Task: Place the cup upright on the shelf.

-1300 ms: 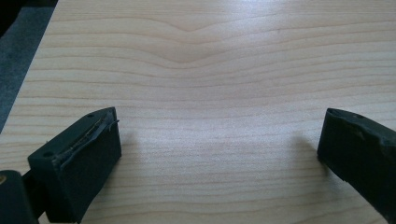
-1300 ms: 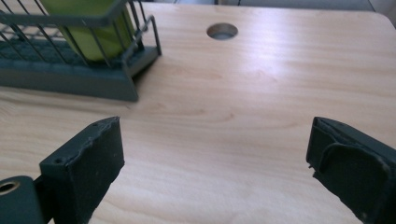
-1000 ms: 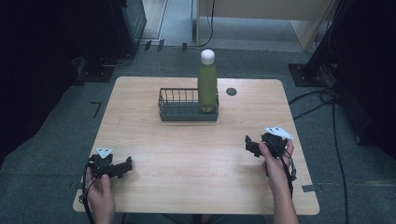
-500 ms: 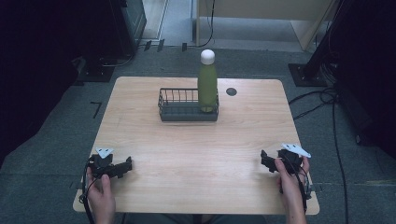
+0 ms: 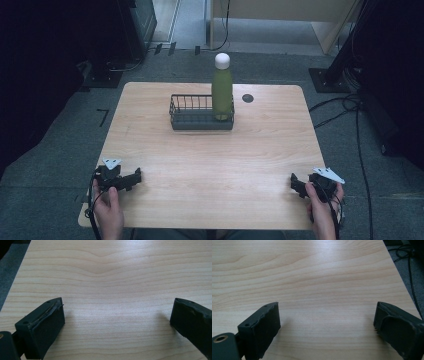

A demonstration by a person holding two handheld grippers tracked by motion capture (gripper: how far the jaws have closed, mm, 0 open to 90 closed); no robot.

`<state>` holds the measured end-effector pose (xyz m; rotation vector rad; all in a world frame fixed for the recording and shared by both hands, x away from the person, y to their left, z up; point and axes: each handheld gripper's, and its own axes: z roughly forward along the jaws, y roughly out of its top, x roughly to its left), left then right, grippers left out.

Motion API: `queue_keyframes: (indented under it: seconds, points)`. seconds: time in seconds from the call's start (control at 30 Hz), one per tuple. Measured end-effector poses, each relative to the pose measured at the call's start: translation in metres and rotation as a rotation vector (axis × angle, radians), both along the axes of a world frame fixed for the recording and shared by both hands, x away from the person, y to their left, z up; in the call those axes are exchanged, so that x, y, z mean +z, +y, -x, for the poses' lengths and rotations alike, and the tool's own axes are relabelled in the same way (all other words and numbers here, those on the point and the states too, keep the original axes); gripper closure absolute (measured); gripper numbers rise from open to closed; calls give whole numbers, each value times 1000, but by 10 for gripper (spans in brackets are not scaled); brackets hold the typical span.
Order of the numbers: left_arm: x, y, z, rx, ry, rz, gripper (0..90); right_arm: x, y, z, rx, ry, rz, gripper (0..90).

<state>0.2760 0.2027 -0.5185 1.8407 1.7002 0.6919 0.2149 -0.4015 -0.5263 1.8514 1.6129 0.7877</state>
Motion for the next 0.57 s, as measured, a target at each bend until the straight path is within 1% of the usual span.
queue_keyframes:
  seconds: [0.13, 0.2, 0.57]
  points:
    - [0, 0, 0, 0, 0, 0, 0, 0, -2, 3, 1, 10, 16, 69]
    - [0, 0, 0, 0, -1, 0, 0, -1, -1, 4, 5, 18, 39, 67]
    - [0, -1, 0, 6, 0, -2, 0, -1, 1, 5, 10, 21, 36, 60]
